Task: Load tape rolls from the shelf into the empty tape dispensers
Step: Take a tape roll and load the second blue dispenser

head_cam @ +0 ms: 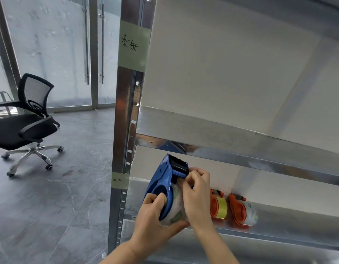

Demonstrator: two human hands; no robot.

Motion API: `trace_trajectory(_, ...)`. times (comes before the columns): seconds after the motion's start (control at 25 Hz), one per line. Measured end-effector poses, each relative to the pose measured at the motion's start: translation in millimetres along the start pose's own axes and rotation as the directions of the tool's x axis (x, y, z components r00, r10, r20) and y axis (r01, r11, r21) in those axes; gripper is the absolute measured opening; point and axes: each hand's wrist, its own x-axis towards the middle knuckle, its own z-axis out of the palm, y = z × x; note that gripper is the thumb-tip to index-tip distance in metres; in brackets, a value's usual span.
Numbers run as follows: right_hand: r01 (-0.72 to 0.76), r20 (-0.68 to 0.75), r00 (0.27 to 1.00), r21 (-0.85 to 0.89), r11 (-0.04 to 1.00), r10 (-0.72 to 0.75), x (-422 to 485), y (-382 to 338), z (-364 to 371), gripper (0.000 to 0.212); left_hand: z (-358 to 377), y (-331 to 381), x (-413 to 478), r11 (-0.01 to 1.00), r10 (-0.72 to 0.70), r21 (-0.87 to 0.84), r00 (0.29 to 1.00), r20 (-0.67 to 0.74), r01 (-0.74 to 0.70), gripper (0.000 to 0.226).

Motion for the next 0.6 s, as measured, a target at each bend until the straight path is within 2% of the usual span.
trace_trajectory(0.08, 0.016, 0.032, 0.999, -0.028, 0.999, -0.015, 2.5, 4.1, -4.0, 0.020, -0.7, 0.5, -0.2, 1.000, 0.001, -0.018, 1.000, -0.001, -0.001, 0.056)
trace_trajectory(0.2, 0.104, 0.071, 0.993, -0.177, 0.979, -0.092, 9.8, 8.8, -13.4, 0.024, 2.1, 0.8, -3.6, 0.996, -0.038, -0.081, 0.999, 0.009, 0.039, 0.060)
trace_trajectory(0.36, 0.116, 0.222, 0.970, -0.056, 0.992, -0.101, 22.0, 13.6, -24.5, 0.019, 1.0, 5.7, -2.0, 0.968, -0.133, -0.209, 0.990, 0.039, 0.138, 0.065)
trace_trajectory(0.52, 0.310, 0.302, 0.928, -0.304, 0.901, -0.218, 28.7, 13.3, -34.3, 0.013, -3.0, 9.7, 3.3, 0.910, -0.167, -0.358, 0.975, 0.146, 0.209, 0.062)
trace_trajectory(0.6, 0.323, 0.329, 0.920, -0.330, 0.887, -0.213, 31.2, 14.1, -34.8, 0.011, -1.9, 13.3, 4.2, 0.891, -0.165, -0.398, 0.972, 0.168, 0.220, 0.057)
